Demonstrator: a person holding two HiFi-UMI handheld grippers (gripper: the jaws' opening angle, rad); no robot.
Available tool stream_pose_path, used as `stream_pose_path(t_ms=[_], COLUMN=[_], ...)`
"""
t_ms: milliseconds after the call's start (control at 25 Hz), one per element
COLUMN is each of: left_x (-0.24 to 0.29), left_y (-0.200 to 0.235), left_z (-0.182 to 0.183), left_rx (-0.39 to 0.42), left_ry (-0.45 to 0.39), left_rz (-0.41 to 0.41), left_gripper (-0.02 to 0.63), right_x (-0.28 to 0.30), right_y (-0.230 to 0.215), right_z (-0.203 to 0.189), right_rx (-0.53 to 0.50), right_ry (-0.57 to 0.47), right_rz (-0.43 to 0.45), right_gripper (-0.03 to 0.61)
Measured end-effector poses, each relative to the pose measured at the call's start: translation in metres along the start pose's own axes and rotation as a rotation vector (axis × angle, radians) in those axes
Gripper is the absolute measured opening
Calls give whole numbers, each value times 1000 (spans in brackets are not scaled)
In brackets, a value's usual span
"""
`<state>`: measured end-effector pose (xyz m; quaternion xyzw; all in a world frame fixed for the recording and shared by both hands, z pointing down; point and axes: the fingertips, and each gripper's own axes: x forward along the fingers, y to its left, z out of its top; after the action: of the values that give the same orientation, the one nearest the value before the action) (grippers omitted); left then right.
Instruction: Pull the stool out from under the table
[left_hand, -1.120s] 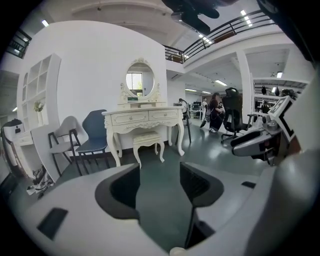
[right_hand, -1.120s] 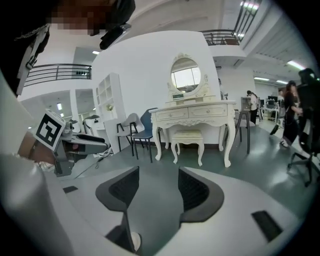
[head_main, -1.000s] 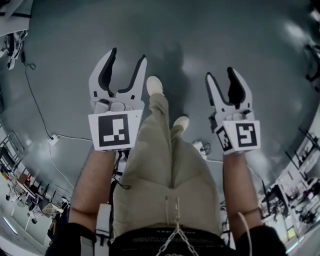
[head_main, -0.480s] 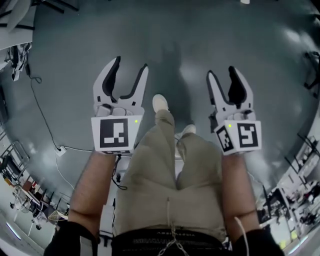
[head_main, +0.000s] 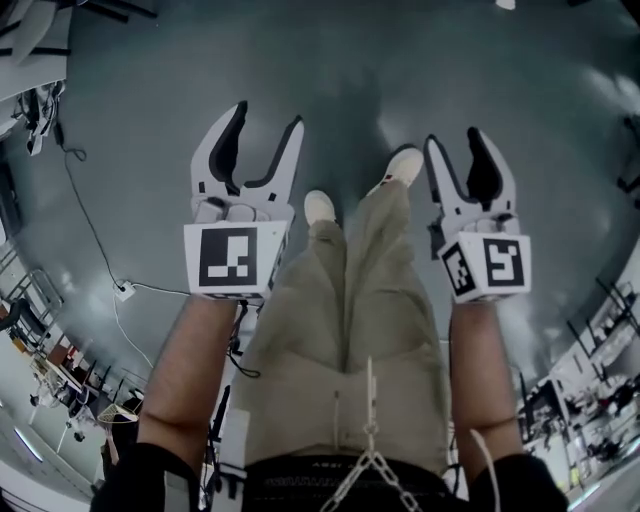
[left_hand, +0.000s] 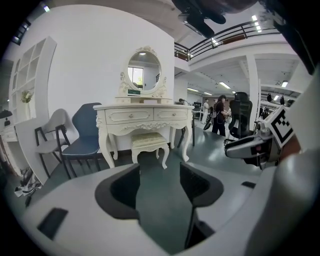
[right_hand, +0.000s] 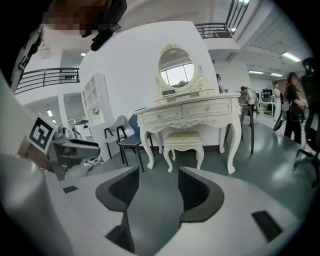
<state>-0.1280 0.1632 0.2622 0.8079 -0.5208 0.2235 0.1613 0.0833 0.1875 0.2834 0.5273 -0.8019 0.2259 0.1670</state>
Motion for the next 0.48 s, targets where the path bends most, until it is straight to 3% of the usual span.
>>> stream_pose_path(t_ms=[200,360,480], left_x=[28,50,65], left_y=[-11,-14,-16], left_z=[23,25,31], left_rx=[-13,12,-19], left_ry=[-25,14,20], left_rz=[5,27,52], left_gripper=[236,236,236], right_x=[15,33,41], right_y=[-16,-36,-50], right_z=[10,24,36], right_rx=[-28,-38,-52], right_ry=[36,46,50], right_rz=[58,104,130], right_gripper=[224,223,224])
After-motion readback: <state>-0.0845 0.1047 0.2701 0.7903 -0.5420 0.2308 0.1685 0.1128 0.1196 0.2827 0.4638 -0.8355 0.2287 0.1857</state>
